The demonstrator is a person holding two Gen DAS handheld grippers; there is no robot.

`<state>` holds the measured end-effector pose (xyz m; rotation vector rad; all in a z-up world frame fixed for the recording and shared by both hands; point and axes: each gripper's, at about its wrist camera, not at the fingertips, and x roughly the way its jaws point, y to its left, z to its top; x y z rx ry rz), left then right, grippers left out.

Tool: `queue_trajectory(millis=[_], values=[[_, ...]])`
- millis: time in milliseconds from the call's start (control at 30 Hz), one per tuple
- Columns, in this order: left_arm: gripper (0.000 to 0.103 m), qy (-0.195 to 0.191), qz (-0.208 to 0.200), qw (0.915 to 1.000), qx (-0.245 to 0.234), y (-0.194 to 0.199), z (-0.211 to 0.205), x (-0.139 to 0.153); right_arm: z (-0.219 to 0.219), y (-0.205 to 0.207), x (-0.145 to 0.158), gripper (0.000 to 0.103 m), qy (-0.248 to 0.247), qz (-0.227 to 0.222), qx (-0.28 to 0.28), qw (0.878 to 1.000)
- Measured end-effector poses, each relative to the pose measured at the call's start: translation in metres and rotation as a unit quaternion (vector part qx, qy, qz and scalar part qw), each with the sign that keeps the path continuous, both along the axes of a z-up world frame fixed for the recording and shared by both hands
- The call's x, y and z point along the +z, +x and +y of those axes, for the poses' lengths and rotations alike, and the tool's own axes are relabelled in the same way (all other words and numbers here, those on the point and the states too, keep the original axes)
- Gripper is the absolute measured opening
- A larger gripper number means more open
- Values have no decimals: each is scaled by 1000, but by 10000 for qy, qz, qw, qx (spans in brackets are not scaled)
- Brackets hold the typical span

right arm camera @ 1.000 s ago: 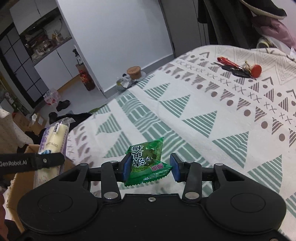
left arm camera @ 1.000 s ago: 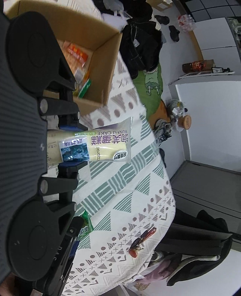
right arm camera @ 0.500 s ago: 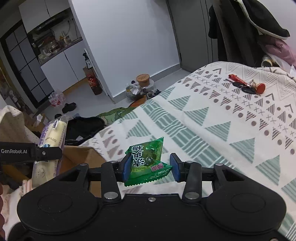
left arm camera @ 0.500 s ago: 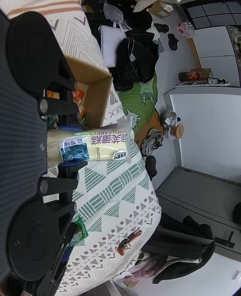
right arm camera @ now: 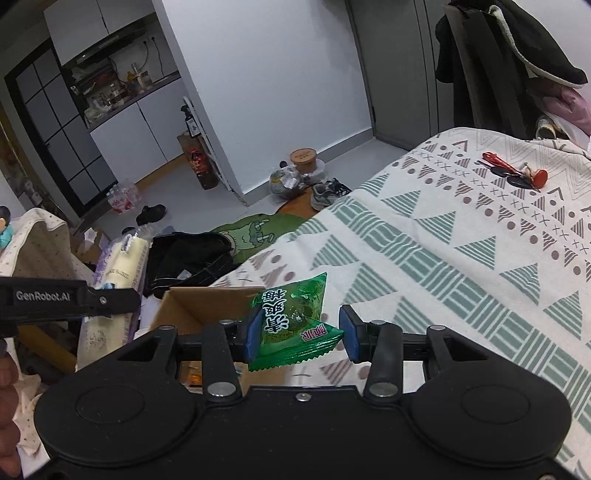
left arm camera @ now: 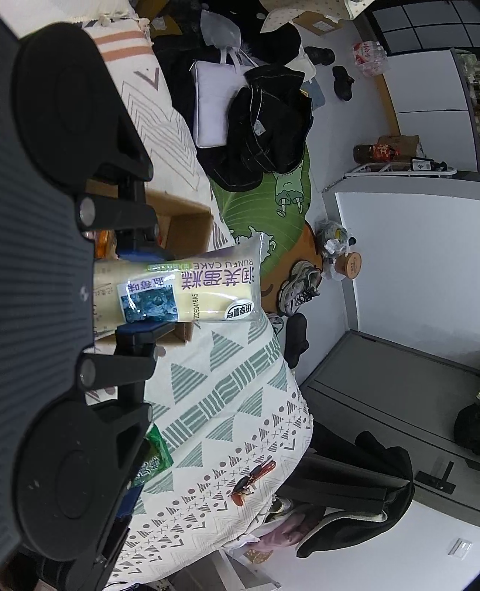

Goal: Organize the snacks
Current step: 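Carry the cake bar and green candy over the cardboard box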

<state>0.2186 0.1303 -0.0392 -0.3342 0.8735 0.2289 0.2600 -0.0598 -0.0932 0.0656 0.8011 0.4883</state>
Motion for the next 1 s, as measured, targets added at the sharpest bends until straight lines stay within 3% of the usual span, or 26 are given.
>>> queue_trajectory(millis=[367,700,900,1000], values=[[30,-80,141,9996,-220,-10,38,-13,37,-12,6,42,23,44,58,10000],[30,-141,441,9980,-419,1,51,-42,64,-9,-11,42,-34,267,169,9995],[31,3,783,9953,-575,15,51,-66,70,-4,-23,42,-70,456,169,9988],[35,262,1081,9921,-577,23,52,-76,73,-1,-27,42,-73,537,161,9984]])
